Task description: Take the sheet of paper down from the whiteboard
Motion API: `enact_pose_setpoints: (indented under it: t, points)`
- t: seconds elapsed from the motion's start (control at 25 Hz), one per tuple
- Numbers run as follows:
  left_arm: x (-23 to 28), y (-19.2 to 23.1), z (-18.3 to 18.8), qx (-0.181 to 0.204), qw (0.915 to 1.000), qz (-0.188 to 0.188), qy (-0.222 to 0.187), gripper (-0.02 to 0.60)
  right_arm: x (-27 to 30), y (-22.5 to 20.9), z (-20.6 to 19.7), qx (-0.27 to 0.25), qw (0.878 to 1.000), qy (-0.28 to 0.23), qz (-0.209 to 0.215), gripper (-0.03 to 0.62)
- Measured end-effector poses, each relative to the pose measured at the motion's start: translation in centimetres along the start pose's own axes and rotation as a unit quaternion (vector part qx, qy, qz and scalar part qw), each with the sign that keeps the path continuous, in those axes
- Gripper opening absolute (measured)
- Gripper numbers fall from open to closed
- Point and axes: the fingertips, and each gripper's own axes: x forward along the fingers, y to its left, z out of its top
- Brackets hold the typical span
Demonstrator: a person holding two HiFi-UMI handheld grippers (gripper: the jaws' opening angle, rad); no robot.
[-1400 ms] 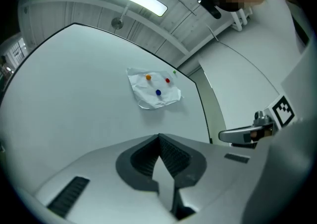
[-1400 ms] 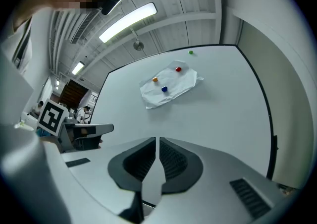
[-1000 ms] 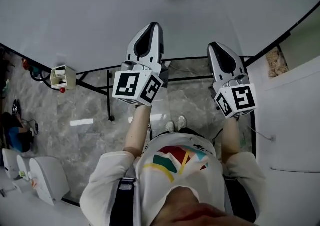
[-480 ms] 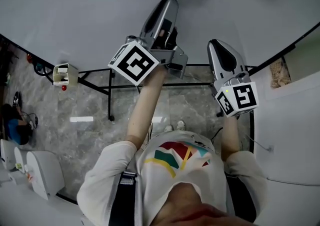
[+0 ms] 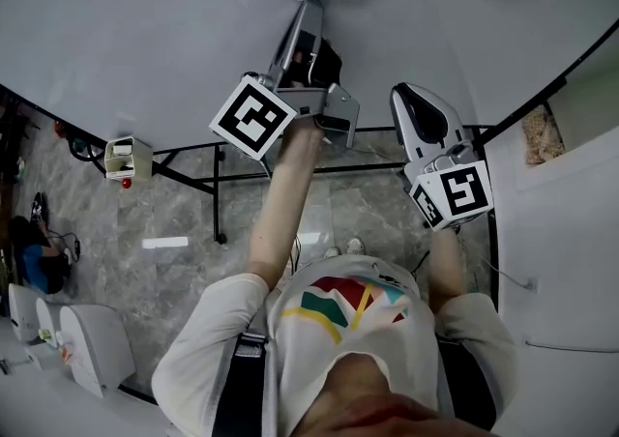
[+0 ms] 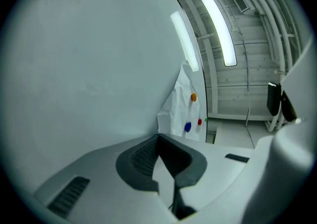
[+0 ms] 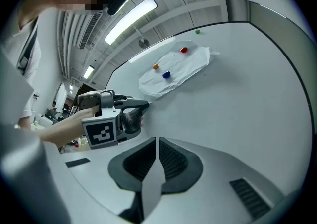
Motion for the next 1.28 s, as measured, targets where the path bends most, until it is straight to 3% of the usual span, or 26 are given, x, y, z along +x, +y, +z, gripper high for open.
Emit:
enact_pose_setpoints:
  t: [0.28, 0.44, 0.48, 0.56, 0.6, 0.72, 0.84, 1.0, 1.28]
  points:
    - [-0.5, 0.1, 0.3, 0.081, 0.9967, 0.008, -0.001, 0.044, 0.5, -0.1, 1.3, -0.014, 1.0, -0.013, 0.008, 0.015]
    - [-0.5, -0.9, 0.5, 0.133, 0.9908, -0.023, -0.007, 0.044, 1.6, -1.0, 5.7, -0.035, 0.998, -0.057, -0.003, 0.017]
    - [-0.6, -1.0, 0.6, 0.136, 0.9903, -0.026, -0.009, 0.044, 2.1, -1.2, 7.4, -0.051, 0.996, -0.071, -0.011, 0.017]
    - [-0.8, -1.1, 0.5, 0.142, 0.9893, -0.028, -0.013, 0.044, 3.3, -1.4, 11.2, -0.098, 0.99, -0.103, -0.025, 0.106]
    - [-0.9, -1.2, 0.5, 0.145, 0.9889, -0.028, -0.014, 0.043, 4.0, -1.4, 13.1, -0.128, 0.984, -0.116, -0.031, 0.121]
    - [-1.1, -1.3, 0.7, 0.148, 0.9884, -0.028, -0.017, 0.043, 6.3, -1.1, 17.8, -0.236, 0.96, -0.139, -0.056, 0.121]
    - [-1.1, -1.3, 0.7, 0.153, 0.9878, -0.026, -0.016, 0.043, 8.3, -1.4, 19.7, -0.305, 0.94, -0.119, -0.092, 0.121]
    - [-1.0, -1.2, 0.4, 0.155, 0.9875, -0.023, -0.018, 0.043, 10.2, -1.8, 20.1, -0.343, 0.927, -0.103, -0.114, 0.121]
    - [-1.0, -1.1, 0.2, 0.161, 0.9864, -0.021, -0.023, 0.043, 10.7, -2.0, 20.1, -0.344, 0.926, -0.113, -0.108, 0.121]
